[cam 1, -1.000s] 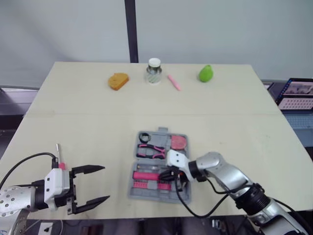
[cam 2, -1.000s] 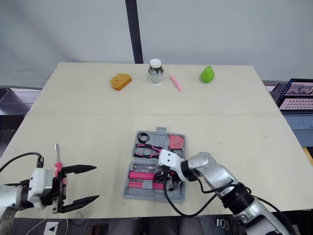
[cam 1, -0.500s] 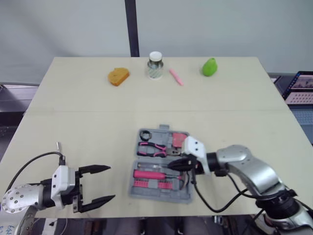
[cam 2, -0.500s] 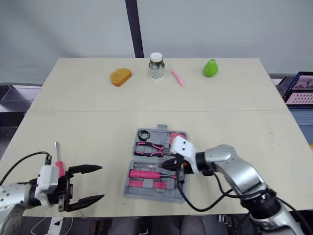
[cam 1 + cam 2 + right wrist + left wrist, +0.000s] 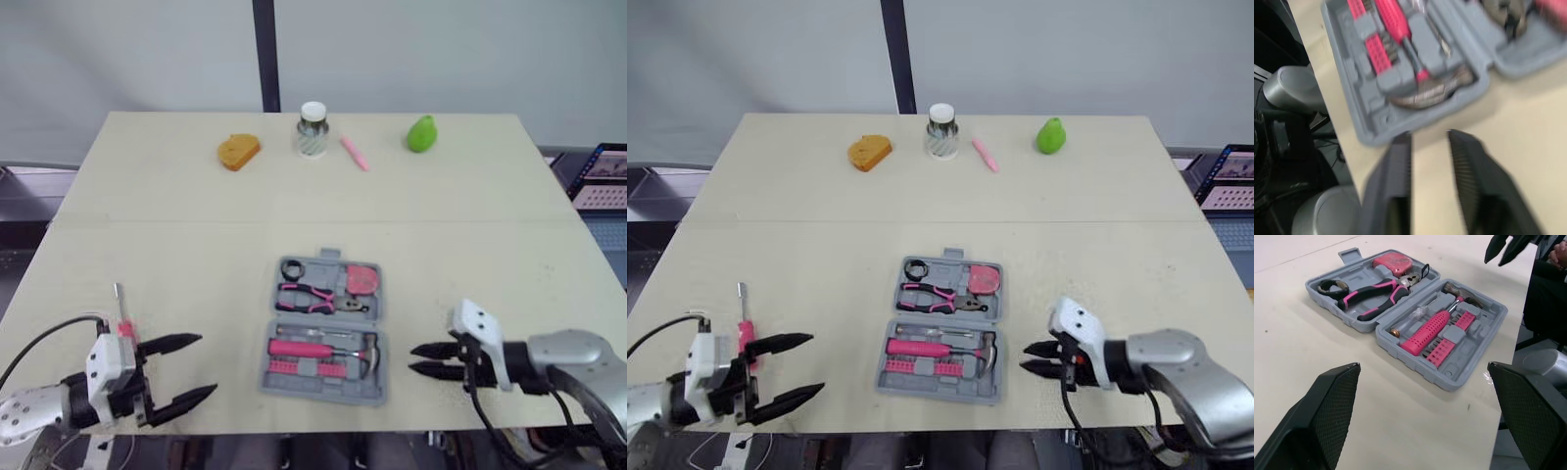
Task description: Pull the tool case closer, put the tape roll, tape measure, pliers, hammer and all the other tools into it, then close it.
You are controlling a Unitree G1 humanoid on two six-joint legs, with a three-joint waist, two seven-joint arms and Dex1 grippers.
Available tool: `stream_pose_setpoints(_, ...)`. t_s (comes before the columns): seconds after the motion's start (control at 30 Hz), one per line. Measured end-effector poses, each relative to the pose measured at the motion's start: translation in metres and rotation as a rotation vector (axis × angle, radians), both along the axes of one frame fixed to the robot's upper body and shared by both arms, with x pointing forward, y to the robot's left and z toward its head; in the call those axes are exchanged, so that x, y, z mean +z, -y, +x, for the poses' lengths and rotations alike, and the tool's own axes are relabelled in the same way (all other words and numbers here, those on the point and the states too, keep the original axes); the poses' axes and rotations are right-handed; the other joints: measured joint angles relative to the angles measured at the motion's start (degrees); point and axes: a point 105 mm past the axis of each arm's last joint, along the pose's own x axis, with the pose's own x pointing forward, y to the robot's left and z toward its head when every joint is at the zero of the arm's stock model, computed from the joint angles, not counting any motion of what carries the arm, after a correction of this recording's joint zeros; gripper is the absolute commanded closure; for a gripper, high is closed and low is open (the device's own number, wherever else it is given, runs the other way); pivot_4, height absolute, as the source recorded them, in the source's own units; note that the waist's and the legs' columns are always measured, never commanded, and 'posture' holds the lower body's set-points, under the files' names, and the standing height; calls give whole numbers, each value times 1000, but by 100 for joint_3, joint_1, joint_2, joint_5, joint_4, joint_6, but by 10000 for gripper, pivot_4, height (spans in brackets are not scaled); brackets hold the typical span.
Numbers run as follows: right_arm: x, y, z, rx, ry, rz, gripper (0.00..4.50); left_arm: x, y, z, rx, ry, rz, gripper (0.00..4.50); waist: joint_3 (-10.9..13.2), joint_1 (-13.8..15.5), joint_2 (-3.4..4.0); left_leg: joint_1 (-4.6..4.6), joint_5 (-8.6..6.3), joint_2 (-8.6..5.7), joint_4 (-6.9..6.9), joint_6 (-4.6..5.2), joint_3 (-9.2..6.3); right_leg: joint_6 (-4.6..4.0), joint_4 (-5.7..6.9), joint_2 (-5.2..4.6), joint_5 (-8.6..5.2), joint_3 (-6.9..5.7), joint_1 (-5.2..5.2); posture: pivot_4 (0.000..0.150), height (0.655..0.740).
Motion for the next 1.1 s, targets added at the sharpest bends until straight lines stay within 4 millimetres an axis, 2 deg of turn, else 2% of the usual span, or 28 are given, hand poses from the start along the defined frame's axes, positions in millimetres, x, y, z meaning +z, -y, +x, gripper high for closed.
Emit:
stream_pose_setpoints(0.1,-7,3,-8,-8,-21,6,900,-5,-2,-8,17,-20,-7,0,1,37,-1,2,1,3,0,-4,2,0,-2,-2,0,5,-2,1500,6950)
stream_pose_setpoints(0.13,-8,3,-8,-11,-21,9,380,-7,-2,-10,20,-24,-8,0,1,48,0,1,1,3,0,-4,2,0,-3,-3,0,6,-2,1500,6950)
stream_pose_setpoints(0.3,-6,5,-1,-35,47,28,380,-6,-6,-11,85,3,-35,0,2,78,-2,-2,1,2,0,-3,-1,0,-6,-3,0,6,-2,1500,6950)
stream_pose_setpoints(0.47,11,10,10,-34,243,69,380,1,-17,-1,365,42,-198,0,6,79,-8,0,4,0,4,0,-5,3,-6,-3,2,5,8,1500,6950)
stream_pose_setpoints(0.53,13,11,8,-11,268,80,380,7,-21,2,484,69,-236,0,7,83,-9,5,4,0,4,0,-10,3,-8,-3,2,7,19,1500,6950)
stream_pose_setpoints(0.63,19,12,6,29,304,108,380,18,-28,8,673,113,-244,0,8,83,-11,30,2,3,3,-1,-26,3,-29,1,2,11,60,1500,6950)
stream_pose_setpoints(0.73,24,12,6,72,323,133,380,23,-49,8,912,116,-224,0,8,77,-11,33,-1,5,3,-2,-33,3,-39,3,2,13,71,1500,6950)
stream_pose_setpoints(0.9,30,15,8,97,345,144,380,9,-76,-5,1219,9,-151,0,8,94,-12,32,-2,4,3,-2,-35,3,-41,4,2,11,72,1500,6950)
stream_pose_setpoints(1.1,32,12,9,110,369,158,380,-5,-86,-11,1330,-81,-86,0,8,193,-12,32,-4,3,6,-5,-34,3,-45,3,2,13,72,1500,6950)
